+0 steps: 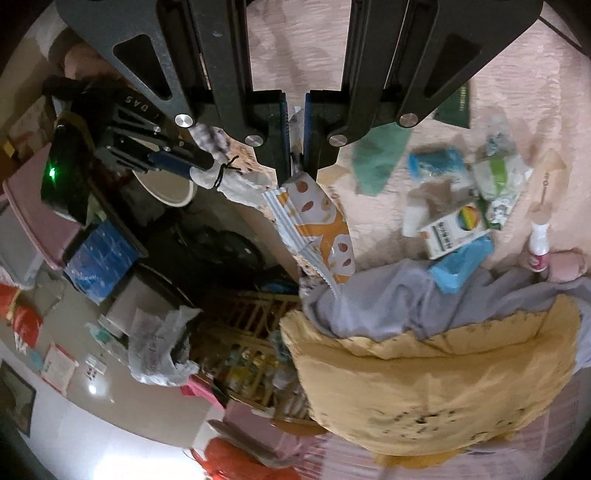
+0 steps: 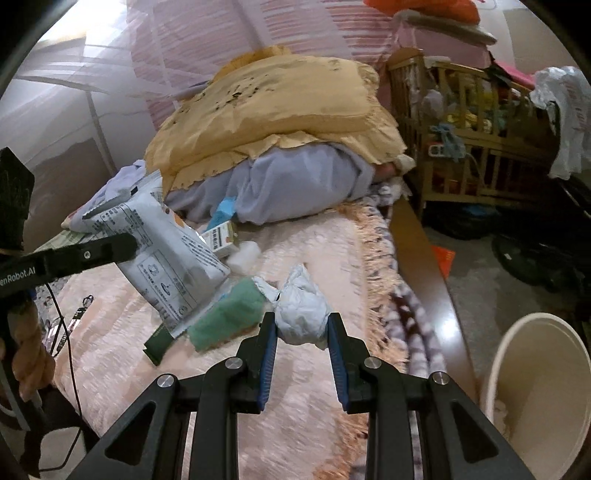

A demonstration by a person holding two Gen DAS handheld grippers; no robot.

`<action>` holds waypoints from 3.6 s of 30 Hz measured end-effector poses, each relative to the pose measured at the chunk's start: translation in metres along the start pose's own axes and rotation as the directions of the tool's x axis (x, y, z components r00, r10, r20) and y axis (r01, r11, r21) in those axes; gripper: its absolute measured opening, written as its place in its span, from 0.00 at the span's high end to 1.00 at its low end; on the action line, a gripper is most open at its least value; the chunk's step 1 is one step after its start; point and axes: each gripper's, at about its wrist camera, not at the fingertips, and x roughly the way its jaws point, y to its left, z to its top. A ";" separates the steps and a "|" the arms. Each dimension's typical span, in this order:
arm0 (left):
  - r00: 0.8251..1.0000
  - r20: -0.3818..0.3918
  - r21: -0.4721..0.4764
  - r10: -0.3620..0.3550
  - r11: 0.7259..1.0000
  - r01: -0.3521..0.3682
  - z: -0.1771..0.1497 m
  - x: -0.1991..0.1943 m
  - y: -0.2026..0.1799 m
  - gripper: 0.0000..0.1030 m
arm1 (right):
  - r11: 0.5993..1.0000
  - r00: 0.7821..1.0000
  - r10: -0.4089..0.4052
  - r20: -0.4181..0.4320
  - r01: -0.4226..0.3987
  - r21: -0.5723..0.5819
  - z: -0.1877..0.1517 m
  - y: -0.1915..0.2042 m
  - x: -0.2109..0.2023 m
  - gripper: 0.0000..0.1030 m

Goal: Collect trash
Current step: 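Carry the wrapper and tissue to the cream bucket and open both grippers, then move both open grippers back over the trash on the bed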

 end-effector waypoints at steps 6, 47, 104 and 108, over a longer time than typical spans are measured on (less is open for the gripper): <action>0.999 -0.043 0.049 -0.030 0.998 0.032 -0.007 0.027 -0.033 0.97 | 0.998 0.999 -0.044 0.004 0.044 0.038 -0.010 -0.027 -0.018 0.75; 0.906 -0.264 0.075 -0.331 0.929 0.361 -0.022 0.184 -0.216 0.97 | 0.863 0.917 -0.379 -0.121 0.398 0.311 -0.085 -0.226 -0.082 0.70; 0.922 -0.145 -0.062 0.359 0.927 -0.371 -0.070 0.005 0.114 0.48 | 0.999 0.984 0.002 -0.176 -0.010 -0.044 -0.014 0.055 0.076 0.39; 0.922 -0.158 -0.154 0.354 0.913 -0.377 -0.079 -0.011 0.154 0.48 | 0.995 0.981 0.034 -0.193 -0.052 -0.087 -0.008 0.082 0.097 0.39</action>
